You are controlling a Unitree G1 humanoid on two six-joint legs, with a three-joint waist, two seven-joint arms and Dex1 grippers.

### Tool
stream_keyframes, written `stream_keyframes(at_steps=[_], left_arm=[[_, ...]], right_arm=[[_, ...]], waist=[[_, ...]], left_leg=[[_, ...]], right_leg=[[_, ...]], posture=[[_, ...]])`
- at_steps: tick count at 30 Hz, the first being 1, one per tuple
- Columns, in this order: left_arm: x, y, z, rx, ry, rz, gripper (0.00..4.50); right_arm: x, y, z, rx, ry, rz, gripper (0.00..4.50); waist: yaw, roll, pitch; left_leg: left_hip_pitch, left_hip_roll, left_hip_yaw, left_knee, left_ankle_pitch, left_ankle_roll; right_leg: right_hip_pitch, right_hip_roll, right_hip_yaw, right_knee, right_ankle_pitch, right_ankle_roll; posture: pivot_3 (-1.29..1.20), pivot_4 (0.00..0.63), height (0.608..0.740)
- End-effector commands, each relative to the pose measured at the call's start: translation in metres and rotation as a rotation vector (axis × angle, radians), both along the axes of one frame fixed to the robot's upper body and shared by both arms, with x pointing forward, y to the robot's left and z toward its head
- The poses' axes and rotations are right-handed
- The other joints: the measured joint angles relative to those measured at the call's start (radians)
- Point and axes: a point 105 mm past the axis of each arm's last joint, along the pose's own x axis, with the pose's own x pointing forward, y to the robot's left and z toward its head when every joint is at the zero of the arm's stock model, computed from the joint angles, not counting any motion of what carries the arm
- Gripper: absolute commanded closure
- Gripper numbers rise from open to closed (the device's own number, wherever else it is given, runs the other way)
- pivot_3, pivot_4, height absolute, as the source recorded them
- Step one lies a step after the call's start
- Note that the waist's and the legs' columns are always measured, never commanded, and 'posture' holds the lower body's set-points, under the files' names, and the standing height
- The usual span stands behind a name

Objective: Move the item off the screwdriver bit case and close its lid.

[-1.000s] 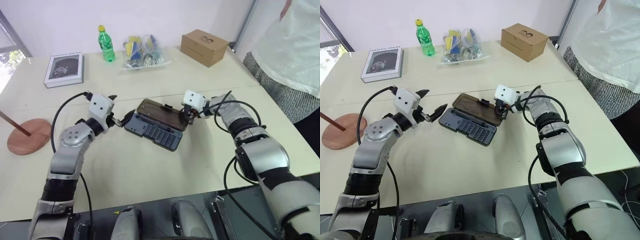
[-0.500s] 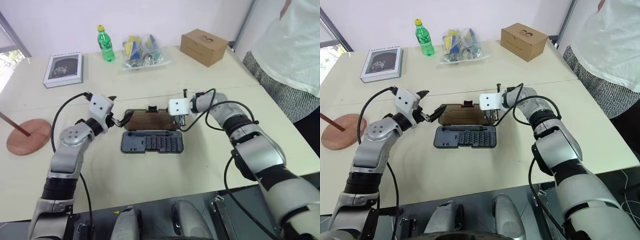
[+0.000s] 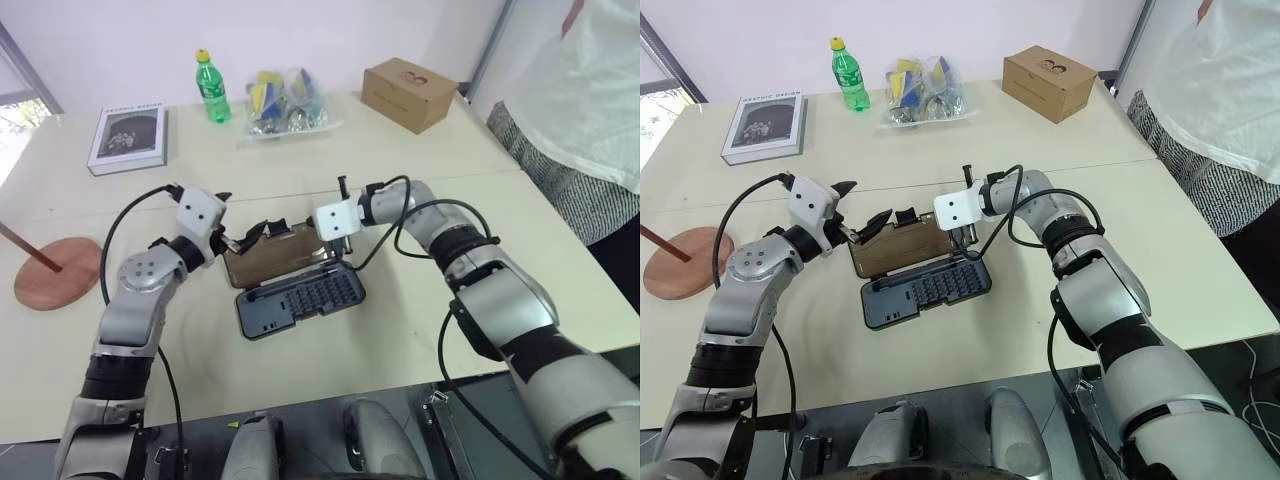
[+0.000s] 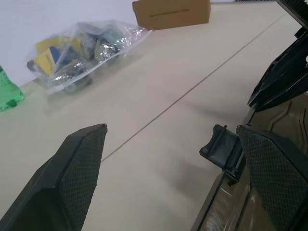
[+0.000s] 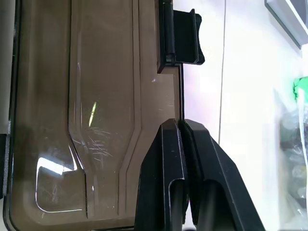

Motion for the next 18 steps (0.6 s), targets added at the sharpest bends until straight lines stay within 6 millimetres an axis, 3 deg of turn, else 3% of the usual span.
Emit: stream_keyframes(at_steps=[1,7,18], left_arm=[[0.000,-0.003,0.015,0.010,-0.068,-0.009,0.00],[-0.001,-0.004,0.014,0.010,-0.071,-0.010,0.00],[0.002,-0.009,0.013,0.017,-0.070,-0.029,0.00]], right_arm=[[-0.003,-0.001,-0.010,-0.067,0.013,0.017,4.46],[0.005,-0.027,-0.017,-0.134,0.024,-0.071,4.46],[0.003,-0.035,-0.022,-0.095,0.069,-0.095,4.46]], waist=[[0.000,0.000,0.000],[0.003,0.000,0.000],[0.019,0.000,0.000]], left_leg=[[0.000,0.000,0.000,0.000,0.000,0.000],[-0.001,-0.002,0.000,0.000,0.000,0.000],[-0.001,-0.004,0.000,0.000,0.001,-0.001]], right_leg=[[0.000,-0.001,0.000,0.000,0.000,0.000],[0.000,-0.005,-0.001,0.000,0.000,0.000],[0.000,-0.005,-0.002,0.000,0.000,0.000]], posture=[[0.00,0.150,0.740],[0.00,0.150,0.740],[0.00,0.150,0.740]])
